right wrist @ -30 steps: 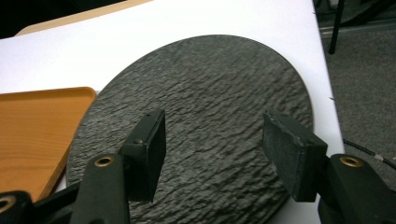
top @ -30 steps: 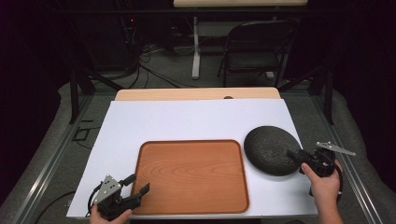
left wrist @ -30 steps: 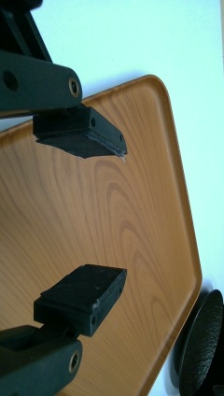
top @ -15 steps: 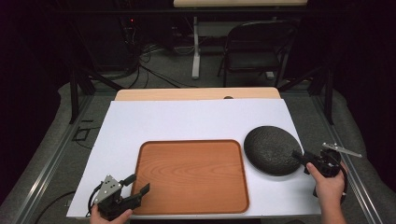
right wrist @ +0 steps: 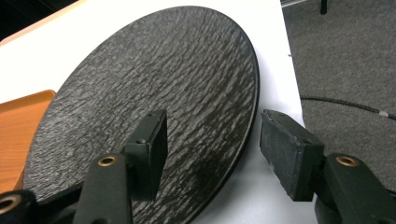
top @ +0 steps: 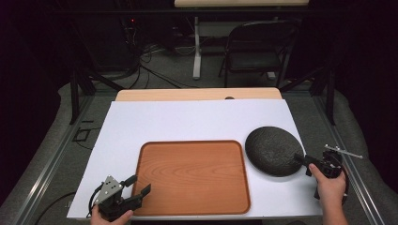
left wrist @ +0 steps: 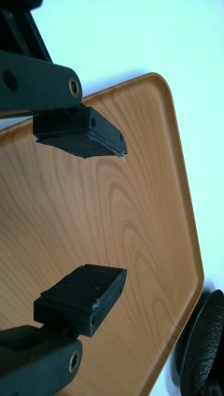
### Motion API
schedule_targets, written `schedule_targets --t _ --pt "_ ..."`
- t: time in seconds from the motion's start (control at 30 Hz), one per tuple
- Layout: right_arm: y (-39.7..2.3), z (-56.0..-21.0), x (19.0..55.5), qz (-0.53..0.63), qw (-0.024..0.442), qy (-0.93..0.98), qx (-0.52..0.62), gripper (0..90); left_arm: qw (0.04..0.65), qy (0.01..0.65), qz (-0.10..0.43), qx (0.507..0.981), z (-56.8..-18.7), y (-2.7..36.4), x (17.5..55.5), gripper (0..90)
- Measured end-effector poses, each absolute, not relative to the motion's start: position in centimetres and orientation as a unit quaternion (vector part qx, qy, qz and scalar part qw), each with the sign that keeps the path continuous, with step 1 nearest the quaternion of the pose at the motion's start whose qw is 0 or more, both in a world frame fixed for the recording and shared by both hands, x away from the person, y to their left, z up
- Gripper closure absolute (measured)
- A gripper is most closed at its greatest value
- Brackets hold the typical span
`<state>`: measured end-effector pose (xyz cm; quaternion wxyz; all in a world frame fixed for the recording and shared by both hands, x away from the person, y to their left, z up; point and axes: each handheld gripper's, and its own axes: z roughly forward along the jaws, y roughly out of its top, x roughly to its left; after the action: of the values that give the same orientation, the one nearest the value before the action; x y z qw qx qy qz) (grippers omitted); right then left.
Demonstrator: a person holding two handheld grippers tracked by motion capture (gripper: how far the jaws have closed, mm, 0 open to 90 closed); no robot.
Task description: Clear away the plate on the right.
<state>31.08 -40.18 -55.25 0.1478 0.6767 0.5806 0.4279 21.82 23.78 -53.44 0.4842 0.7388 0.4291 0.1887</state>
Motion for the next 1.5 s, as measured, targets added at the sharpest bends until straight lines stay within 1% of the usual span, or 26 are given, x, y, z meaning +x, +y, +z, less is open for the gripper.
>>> schedule_targets --t 0.03,0.17,0.33,0.43,0.6,0.63,0.7,0.73,0.87,0.93,1.27,1.43,1.5 --pt "-40.1 -55.3 31.1 0.429 0.137 0.575 0.683 41.6 0.484 0.429 0.188 0.739 -53.4 23.8 21.8 34.5" --pt "-40.3 -55.6 31.2 0.435 0.131 0.575 0.681 42.0 0.484 0.429 0.188 0.739 -53.5 23.8 21.8 34.5" --pt "-40.3 -55.4 31.2 0.437 0.124 0.567 0.687 45.9 0.483 0.429 0.188 0.740 -53.5 23.8 21.9 34.5" --pt "-40.5 -55.5 31.3 0.438 0.131 0.570 0.683 47.7 0.484 0.429 0.187 0.739 -53.5 23.8 21.9 34.4" --pt "-40.5 -55.6 31.4 0.436 0.120 0.563 0.691 49.3 0.484 0.430 0.187 0.739 -53.5 23.8 21.9 34.4" --pt "-40.5 -55.8 31.5 0.435 0.111 0.562 0.695 50.2 0.484 0.430 0.187 0.739 -53.5 23.8 21.9 34.4" --pt "-40.6 -55.9 31.6 0.434 0.113 0.567 0.690 51.1 0.484 0.430 0.187 0.739 -53.5 23.8 21.9 34.5" --pt "-40.5 -55.9 31.7 0.434 0.105 0.564 0.695 51.6 0.484 0.430 0.187 0.739 -53.5 23.8 21.9 34.4" --pt "-40.5 -56.0 31.9 0.433 0.112 0.572 0.687 50.7 0.484 0.430 0.187 0.739 -53.5 23.8 21.9 34.4" --pt "-40.4 -56.0 32.0 0.430 0.104 0.574 0.689 50.0 0.485 0.430 0.186 0.738 -53.6 23.8 22.0 34.4" --pt "-40.5 -56.1 32.4 0.429 0.096 0.572 0.692 51.6 0.485 0.431 0.186 0.738 -53.6 23.8 22.0 34.4" --pt "-40.8 -56.2 32.4 0.441 0.073 0.550 0.705 56.6 0.485 0.433 0.186 0.737 -53.6 23.8 22.0 34.4" --pt "-41.0 -56.3 32.4 0.442 0.080 0.554 0.701 56.8 0.485 0.433 0.186 0.737 -53.6 23.8 22.0 34.4"
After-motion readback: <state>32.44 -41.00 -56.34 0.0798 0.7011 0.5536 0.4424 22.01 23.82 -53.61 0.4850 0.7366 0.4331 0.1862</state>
